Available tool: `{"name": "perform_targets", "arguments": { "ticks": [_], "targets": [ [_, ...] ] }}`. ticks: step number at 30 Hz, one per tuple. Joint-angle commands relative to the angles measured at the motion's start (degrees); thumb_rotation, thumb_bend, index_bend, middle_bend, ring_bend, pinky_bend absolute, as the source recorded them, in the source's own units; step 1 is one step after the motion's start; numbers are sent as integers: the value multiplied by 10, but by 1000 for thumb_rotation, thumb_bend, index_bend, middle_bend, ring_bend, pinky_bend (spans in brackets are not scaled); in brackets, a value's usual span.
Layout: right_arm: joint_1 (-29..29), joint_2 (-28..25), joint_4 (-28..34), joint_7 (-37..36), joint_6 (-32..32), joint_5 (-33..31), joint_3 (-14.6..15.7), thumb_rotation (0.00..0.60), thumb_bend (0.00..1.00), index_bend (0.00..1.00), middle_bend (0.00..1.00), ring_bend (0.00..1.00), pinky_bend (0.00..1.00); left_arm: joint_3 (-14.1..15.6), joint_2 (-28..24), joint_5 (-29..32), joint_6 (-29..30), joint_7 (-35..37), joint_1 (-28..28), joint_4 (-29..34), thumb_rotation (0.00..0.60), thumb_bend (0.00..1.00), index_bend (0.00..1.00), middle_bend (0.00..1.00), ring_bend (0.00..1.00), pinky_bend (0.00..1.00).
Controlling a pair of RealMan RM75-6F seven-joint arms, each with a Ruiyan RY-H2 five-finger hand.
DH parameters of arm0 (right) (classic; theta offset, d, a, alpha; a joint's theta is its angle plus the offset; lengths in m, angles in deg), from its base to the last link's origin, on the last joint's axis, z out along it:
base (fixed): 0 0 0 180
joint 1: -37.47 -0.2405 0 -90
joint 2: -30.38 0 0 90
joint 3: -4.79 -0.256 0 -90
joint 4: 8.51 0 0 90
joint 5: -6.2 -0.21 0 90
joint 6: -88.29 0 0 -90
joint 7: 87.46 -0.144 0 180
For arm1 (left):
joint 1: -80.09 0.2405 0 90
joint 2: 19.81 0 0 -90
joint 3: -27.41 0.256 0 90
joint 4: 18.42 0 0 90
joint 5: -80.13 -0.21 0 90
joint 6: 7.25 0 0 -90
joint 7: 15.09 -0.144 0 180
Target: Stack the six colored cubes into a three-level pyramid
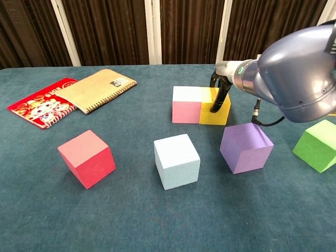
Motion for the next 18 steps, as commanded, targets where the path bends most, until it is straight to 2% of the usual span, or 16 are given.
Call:
{"name": "perform_targets", "arguments": {
  "ticks": [1,7,18],
  "targets": [
    [0,-2,2,3,-3,-3,-1,600,308,316,358,213,0,0,0,0,0,0,0,0,600,249,119,0,0,12],
    [-1,-10,14,14,-8,-11,2,600,308,189,236,152,0,0,1,0,0,-2,0,0,600,250,118,0,0,13],
    [-4,-22,31,27,-13,-26,7,600,308,76,149,97,0,0,1,2,-1,-3,-1,0,600,249,119,0,0,13]
  ]
}}
